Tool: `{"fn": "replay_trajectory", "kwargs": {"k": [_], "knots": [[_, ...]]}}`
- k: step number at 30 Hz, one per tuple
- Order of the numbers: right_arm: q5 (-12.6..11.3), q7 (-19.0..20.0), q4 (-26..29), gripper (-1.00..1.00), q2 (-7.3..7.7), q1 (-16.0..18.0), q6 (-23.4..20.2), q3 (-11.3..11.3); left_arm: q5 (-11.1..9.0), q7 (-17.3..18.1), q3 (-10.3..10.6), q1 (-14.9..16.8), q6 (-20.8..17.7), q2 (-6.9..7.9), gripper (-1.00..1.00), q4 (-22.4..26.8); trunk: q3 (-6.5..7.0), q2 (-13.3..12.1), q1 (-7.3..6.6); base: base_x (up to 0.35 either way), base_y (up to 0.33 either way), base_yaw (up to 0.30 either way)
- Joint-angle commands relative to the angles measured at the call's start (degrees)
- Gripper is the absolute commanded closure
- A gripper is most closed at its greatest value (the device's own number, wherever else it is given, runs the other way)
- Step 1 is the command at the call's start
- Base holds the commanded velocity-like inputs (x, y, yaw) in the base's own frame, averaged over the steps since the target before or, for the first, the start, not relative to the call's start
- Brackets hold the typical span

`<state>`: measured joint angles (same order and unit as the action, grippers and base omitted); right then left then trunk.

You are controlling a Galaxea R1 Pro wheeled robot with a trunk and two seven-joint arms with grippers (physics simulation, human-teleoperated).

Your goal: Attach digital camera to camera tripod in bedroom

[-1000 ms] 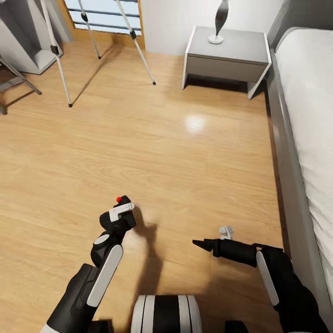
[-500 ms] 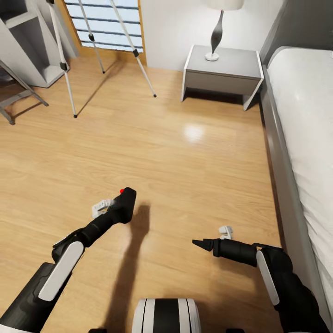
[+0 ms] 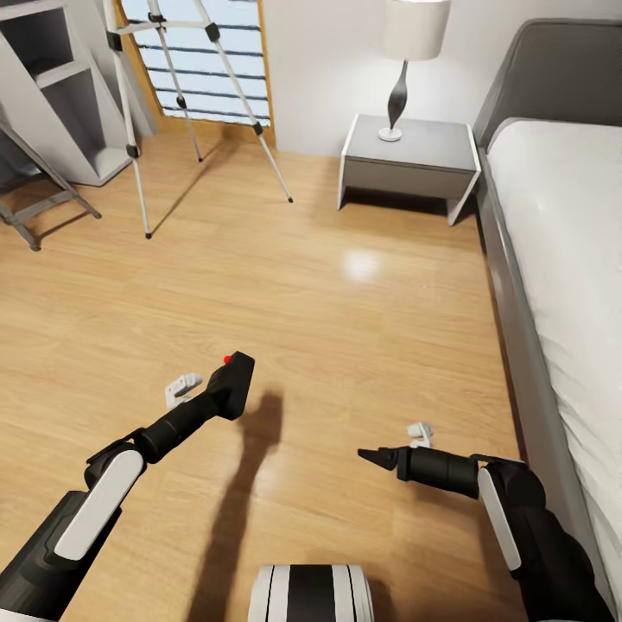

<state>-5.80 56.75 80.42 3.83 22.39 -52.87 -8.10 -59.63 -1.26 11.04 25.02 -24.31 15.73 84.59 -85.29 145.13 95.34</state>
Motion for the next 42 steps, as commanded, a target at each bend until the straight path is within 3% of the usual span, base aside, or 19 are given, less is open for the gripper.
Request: {"fn": "replay_trajectory", "kwargs": {"k": [1,31,42], "knots": [[-0.23,-0.1,0.0,-1.0,-0.01,0.02,-0.89,0.02,-0.27,-0.08,0.04,0.02,-0.2,-0.01,1.0,0.01,0.19,0.0,-0.03,0.0,0.0,0.0],[0.33,-0.18,0.02,-1.0,0.12,0.02,-1.81,-0.01,-0.26,-0.4,0.11,0.02,-0.32,-0.44,1.0,-1.08,6.84,-0.4,-0.81,0.0,0.0,0.0],[0.35,-0.15,2.42,-1.0,0.13,0.02,-1.88,-0.14,-0.47,-0.35,-0.08,0.02,-0.75,-0.38,1.0,-1.1,9.28,-0.55,-1.09,0.0,0.0,0.0]]}}
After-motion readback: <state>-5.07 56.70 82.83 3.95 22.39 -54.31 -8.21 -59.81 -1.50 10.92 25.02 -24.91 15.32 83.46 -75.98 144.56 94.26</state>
